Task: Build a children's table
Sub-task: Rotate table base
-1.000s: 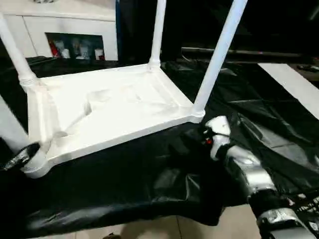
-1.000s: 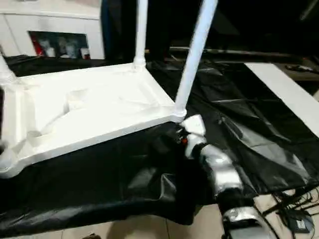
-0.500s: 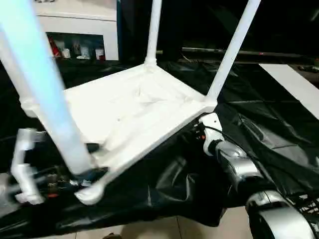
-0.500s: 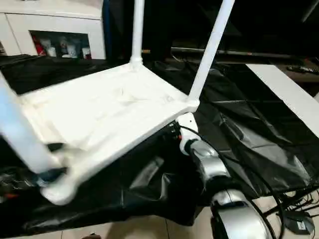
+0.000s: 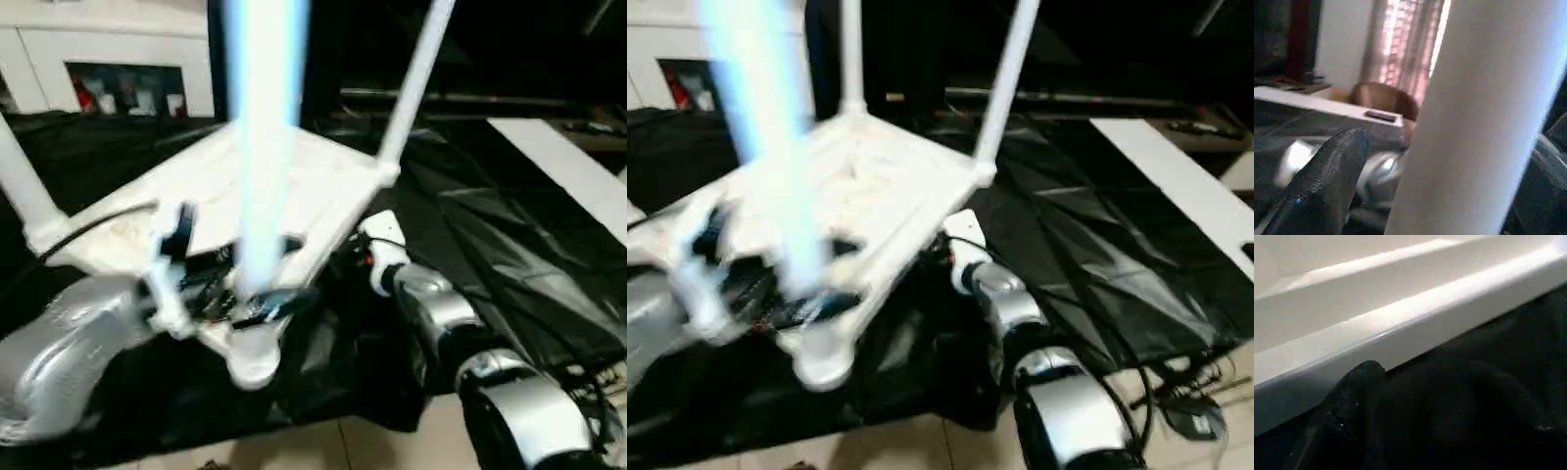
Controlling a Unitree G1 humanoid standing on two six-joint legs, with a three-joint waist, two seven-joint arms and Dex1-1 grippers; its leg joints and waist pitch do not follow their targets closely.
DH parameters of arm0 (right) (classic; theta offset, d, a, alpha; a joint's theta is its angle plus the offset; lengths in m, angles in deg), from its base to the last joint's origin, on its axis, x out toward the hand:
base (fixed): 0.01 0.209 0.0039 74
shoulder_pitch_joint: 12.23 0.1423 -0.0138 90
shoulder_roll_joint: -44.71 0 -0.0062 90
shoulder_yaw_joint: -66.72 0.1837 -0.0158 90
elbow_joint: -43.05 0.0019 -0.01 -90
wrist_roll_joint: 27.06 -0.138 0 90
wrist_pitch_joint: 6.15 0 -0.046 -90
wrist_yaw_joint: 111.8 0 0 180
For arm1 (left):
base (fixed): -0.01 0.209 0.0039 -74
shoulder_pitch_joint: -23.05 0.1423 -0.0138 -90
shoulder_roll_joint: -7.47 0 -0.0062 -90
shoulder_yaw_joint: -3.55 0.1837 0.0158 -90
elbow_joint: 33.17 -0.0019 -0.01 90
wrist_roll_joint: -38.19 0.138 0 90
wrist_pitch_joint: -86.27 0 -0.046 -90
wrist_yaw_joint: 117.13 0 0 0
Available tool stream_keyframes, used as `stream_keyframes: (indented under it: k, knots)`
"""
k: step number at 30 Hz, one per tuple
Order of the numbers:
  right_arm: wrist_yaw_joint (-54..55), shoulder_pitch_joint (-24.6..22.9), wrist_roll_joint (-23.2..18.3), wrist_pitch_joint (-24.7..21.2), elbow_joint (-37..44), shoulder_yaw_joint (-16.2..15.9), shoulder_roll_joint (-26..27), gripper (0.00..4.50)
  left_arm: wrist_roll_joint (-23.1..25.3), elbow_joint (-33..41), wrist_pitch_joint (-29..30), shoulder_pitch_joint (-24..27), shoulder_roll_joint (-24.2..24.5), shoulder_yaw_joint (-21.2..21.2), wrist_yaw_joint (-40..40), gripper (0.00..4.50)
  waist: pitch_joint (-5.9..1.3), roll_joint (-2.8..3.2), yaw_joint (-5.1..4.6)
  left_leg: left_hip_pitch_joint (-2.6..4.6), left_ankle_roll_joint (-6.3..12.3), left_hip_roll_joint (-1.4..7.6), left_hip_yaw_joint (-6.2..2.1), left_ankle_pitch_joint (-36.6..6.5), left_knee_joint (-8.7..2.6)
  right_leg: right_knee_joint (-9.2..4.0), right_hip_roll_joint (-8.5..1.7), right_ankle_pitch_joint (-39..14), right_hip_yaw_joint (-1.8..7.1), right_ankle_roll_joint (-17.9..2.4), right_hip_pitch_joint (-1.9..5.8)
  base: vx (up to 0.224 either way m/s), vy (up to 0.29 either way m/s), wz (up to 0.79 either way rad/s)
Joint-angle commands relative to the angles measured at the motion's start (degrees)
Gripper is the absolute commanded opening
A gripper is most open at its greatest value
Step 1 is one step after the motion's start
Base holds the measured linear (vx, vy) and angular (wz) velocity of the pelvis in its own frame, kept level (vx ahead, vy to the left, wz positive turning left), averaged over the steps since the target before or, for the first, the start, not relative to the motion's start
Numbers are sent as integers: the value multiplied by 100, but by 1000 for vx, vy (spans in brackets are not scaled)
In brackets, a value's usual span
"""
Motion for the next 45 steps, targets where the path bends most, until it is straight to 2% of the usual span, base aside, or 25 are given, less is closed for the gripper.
stream_keyframes:
  k: [1,5,6,9,10,12,13,16,17,20,25,27,28,29,30,32,34,35,38,39,40,41,42,44,45]
  knots:
    - [-281,168,83,132,-6,-189,225,311,65,-65,3,-217,-156,391,45,441,-311,149,24,2,-497,164,-121,-1613,-423,-405,-372,-1234,294,-838,197,0,0,0]
    - [-259,200,114,161,-60,-204,291,311,149,-205,-64,-413,-351,574,48,441,-336,146,-5,1,-418,169,-102,-1368,-393,-368,-371,-820,300,-970,212,0,0,0]
    - [-242,223,126,179,-100,-187,303,311,198,-275,-112,-482,-426,626,64,441,-368,151,-4,-10,-344,164,-90,-1037,-365,-313,-354,-309,294,-1070,228,0,0,0]
    - [-183,265,150,225,-162,-133,310,311,742,-732,-625,-743,-758,904,306,441,-365,168,14,-2,-243,173,-64,-907,-341,-309,-335,45,297,-1173,213,0,0,0]
    - [-173,267,159,231,-164,-123,310,311,826,-797,-692,-768,-776,937,347,441,-360,173,17,-8,-249,172,-66,-913,-343,-304,-334,49,295,-1171,219,0,0,0]
    - [102,294,216,278,-189,-64,256,311,1573,-1374,-1241,-955,-822,1100,782,441,-349,159,22,0,-258,178,-78,-1105,-354,-345,-353,-293,298,-1055,215,0,0,0]
    - [102,294,216,278,-189,-64,256,311,1573,-1374,-1241,-955,-822,1100,782,441,-344,162,23,-4,-288,187,-87,-1132,-364,-352,-362,-385,295,-1022,222,0,0,0]
    - [309,319,134,313,-226,92,114,311,2136,-1848,-1502,-1105,-615,1226,1058,441,-342,165,26,34,-349,191,-86,-1340,-362,-370,-364,-684,296,-974,182,0,0,0]
    - [286,311,99,328,-224,139,55,311,2259,-1963,-1561,-1128,-551,1245,1088,441,-334,145,22,15,-336,186,-93,-1390,-371,-384,-362,-817,294,-940,192,0,0,0]
    - [40,205,13,386,-117,236,-171,311,2651,-2297,-1803,-1139,-377,1309,1180,441,-330,171,45,27,-351,189,-90,-1419,-365,-399,-370,-968,295,-905,168,0,0,0]
    - [-711,-135,-149,437,382,299,-634,311,2739,-2338,-2011,-948,-212,1421,870,441,-340,181,135,30,-267,197,-81,-1313,-351,-383,-363,-697,295,-987,174,0,0,0]
    - [-1181,-383,-135,411,762,194,-903,311,2816,-2360,-2061,-869,-117,1550,760,441,-353,209,164,17,-222,189,-79,-1196,-340,-365,-356,-458,294,-1058,194,0,0,0]
    - [-1290,-476,-97,394,901,146,-1019,311,2849,-2364,-2029,-845,-59,1622,702,426,-349,190,156,10,-208,189,-77,-1180,-346,-364,-348,-421,292,-1080,195,0,0,0]
    - [-1513,-672,-29,353,1200,51,-1267,311,2952,-2394,-1970,-804,54,1770,605,415,-351,226,178,32,-190,186,-81,-1192,-346,-380,-332,-416,280,-1087,195,0,0,0]
    - [-1620,-767,1,331,1349,6,-1390,311,3010,-2414,-1941,-786,107,1841,562,415,-337,202,172,18,-171,183,-78,-1190,-344,-372,-330,-419,287,-1108,201,0,0,0]
    - [-2077,-1224,104,161,2189,-145,-1968,311,3311,-2543,-1870,-772,215,2071,560,396,-330,214,211,18,-153,176,-74,-1220,-335,-401,-332,-541,294,-1065,213,0,0,0]
    - [-2204,-1352,84,60,2465,-149,-2107,311,3331,-2519,-1781,-765,229,2110,570,396,-321,198,249,20,-145,171,-71,-1262,-334,-426,-337,-719,300,-993,219,0,0,0]
    - [-2338,-1474,34,-70,2736,-148,-2229,311,3357,-2492,-1730,-755,233,2141,589,374,-318,188,253,8,-128,167,-78,-1292,-338,-441,-341,-860,298,-984,223,0,0,0]
    - [-2728,-1805,-106,-397,3469,-168,-2532,311,3449,-2422,-1653,-713,277,2236,578,362,-303,174,248,12,-98,185,-96,-1433,-346,-486,-352,-1234,295,-902,209,0,0,0]
    - [-3073,-2061,-254,-664,4028,-196,-2749,311,3595,-2362,-1595,-671,380,2349,588,362,-296,173,231,-4,-70,181,-103,-1418,-351,-492,-347,-1271,295,-892,213,0,0,0]
    - [-3079,-2066,-257,-668,4037,-197,-2752,311,3598,-2361,-1594,-670,382,2352,588,352,-300,171,256,7,-42,192,-104,-1423,-346,-499,-345,-1266,297,-859,219,0,0,0]
    - [-3373,-2322,-457,-999,4595,-242,-2958,311,3783,-2319,-1600,-630,527,2473,601,341,-293,145,222,-13,-20,189,-109,-1424,-350,-492,-345,-1325,293,-867,205,0,0,0]
    - [-3514,-2477,-601,-1222,4943,-287,-3078,311,3844,-2300,-1572,-611,577,2481,629,330,-289,83,255,13,41,200,-103,-1405,-336,-514,-335,-1397,299,-789,199,0,0,0]
    - [-3664,-2638,-767,-1462,5302,-336,-3200,311,3876,-2266,-1530,-585,637,2471,628,317,-274,132,249,-4,35,207,-120,-1447,-366,-524,-347,-1565,290,-790,185,0,0,0]
    - [-3772,-2756,-885,-1653,5568,-359,-3280,311,3887,-2224,-1481,-563,691,2466,589,317,-273,97,256,6,28,206,-121,-1472,-351,-526,-353,-1662,291,-764,177,0,0,0]
